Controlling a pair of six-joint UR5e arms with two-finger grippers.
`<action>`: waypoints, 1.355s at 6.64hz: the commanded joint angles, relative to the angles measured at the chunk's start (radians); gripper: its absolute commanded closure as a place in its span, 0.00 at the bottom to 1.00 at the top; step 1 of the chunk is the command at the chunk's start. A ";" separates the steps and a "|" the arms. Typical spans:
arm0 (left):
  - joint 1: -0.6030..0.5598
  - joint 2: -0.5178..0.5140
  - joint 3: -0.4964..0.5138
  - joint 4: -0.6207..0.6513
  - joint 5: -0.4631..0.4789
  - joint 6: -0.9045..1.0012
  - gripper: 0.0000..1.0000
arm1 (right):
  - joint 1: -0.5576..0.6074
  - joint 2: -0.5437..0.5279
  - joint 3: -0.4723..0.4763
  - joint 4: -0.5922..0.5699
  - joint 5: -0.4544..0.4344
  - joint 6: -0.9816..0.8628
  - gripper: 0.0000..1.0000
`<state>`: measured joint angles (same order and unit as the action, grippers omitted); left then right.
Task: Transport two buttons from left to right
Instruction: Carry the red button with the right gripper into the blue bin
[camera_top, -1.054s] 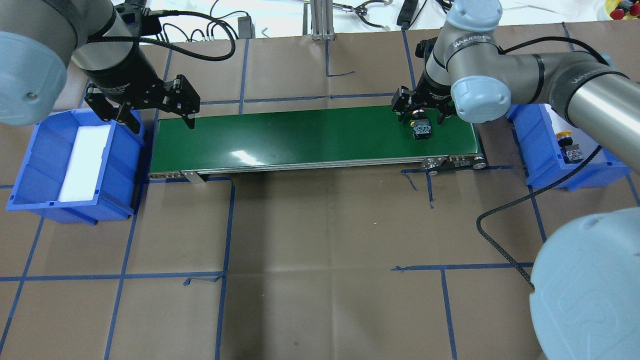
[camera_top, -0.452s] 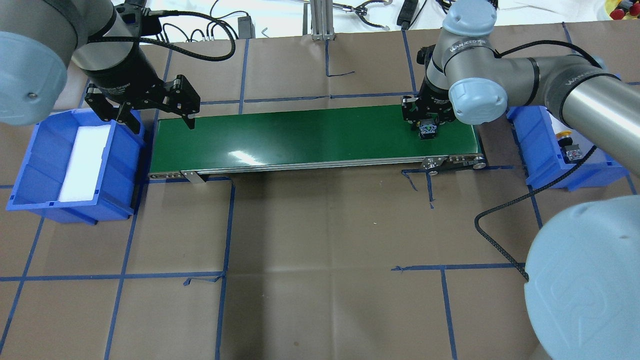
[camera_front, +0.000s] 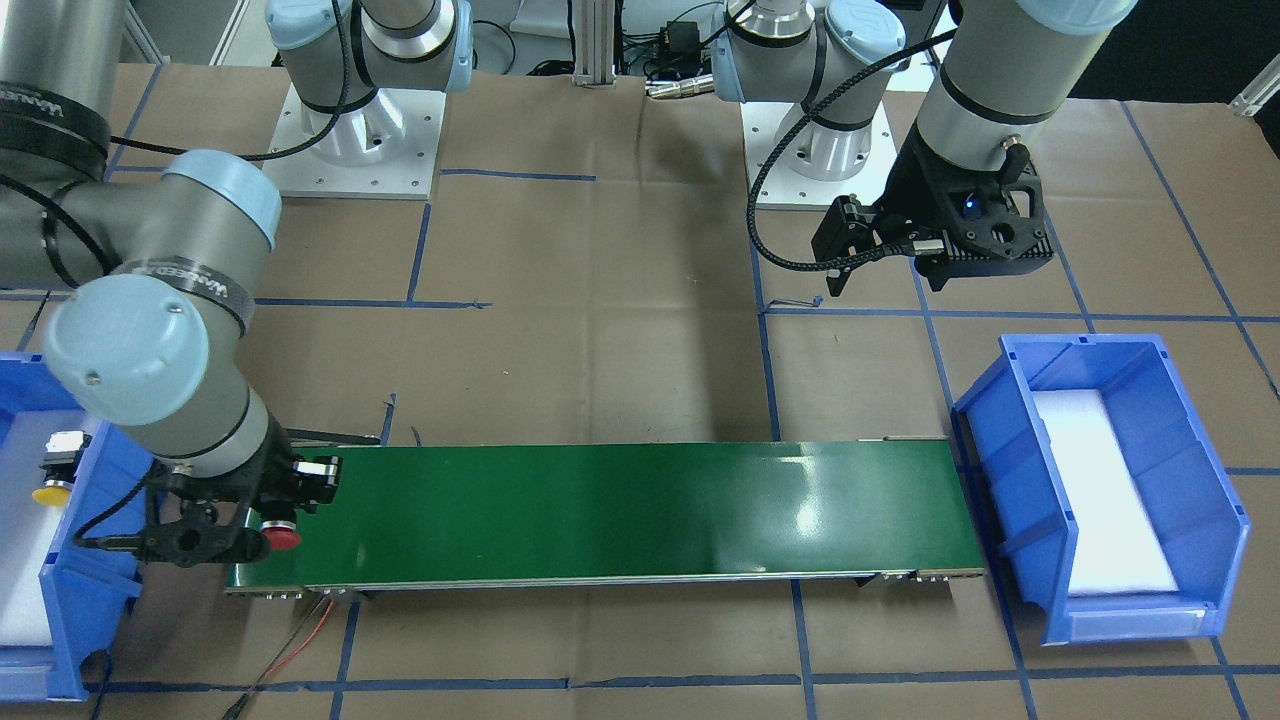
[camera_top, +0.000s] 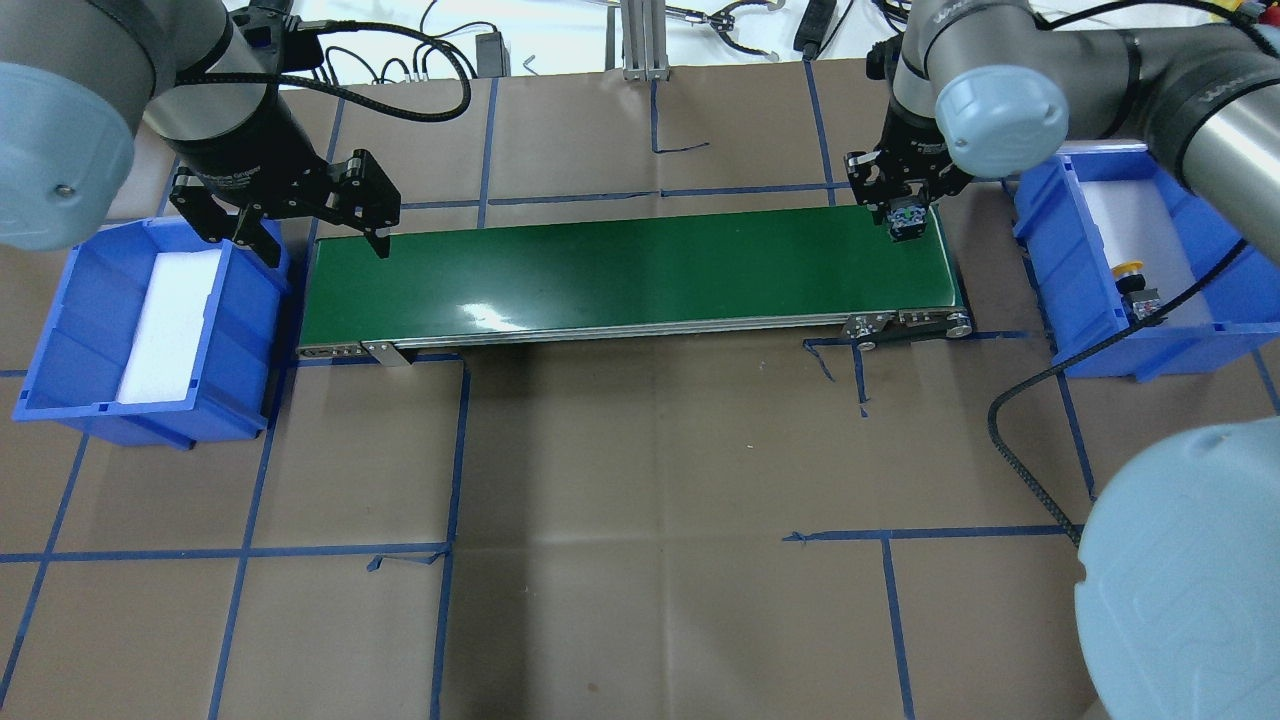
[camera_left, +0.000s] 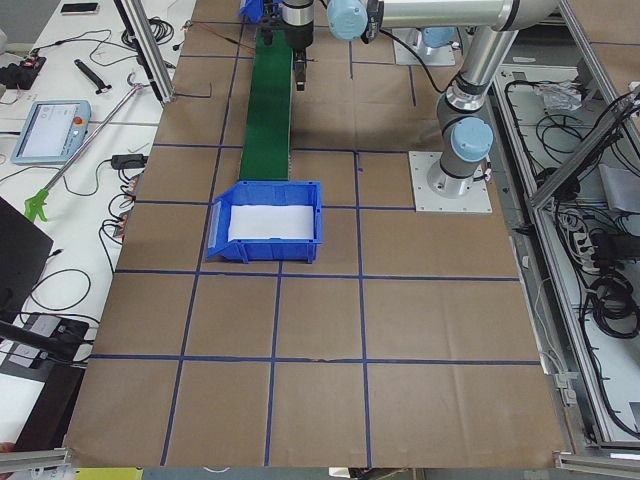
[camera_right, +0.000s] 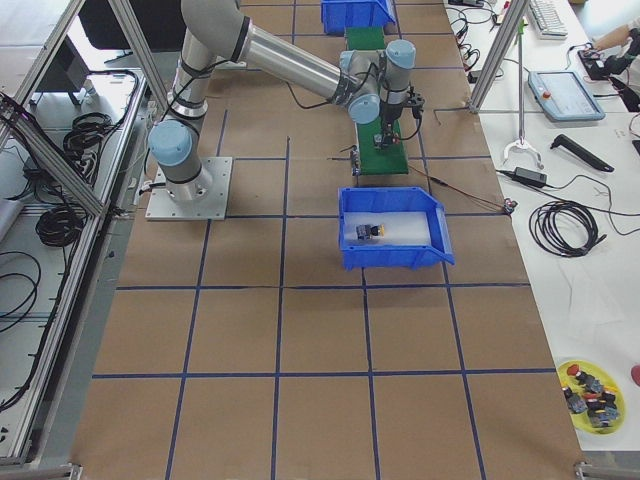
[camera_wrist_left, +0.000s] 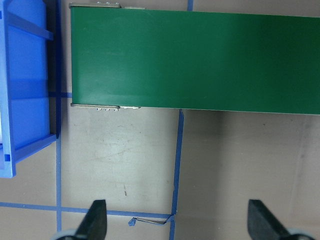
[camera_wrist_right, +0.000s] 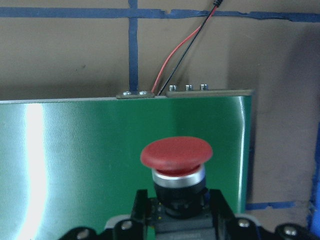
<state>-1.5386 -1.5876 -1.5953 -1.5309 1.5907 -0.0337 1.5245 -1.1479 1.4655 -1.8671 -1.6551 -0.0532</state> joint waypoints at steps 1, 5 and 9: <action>0.000 0.000 0.000 0.000 0.000 0.000 0.00 | -0.143 -0.041 -0.097 0.112 -0.002 -0.168 0.98; 0.000 0.000 0.000 0.000 0.000 0.000 0.00 | -0.423 0.006 -0.139 0.094 0.017 -0.392 0.98; 0.000 -0.002 0.002 0.000 0.000 0.000 0.00 | -0.425 0.160 -0.129 -0.097 0.034 -0.439 0.97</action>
<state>-1.5386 -1.5887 -1.5939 -1.5309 1.5907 -0.0337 1.0985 -1.0291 1.3327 -1.9166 -1.6248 -0.4727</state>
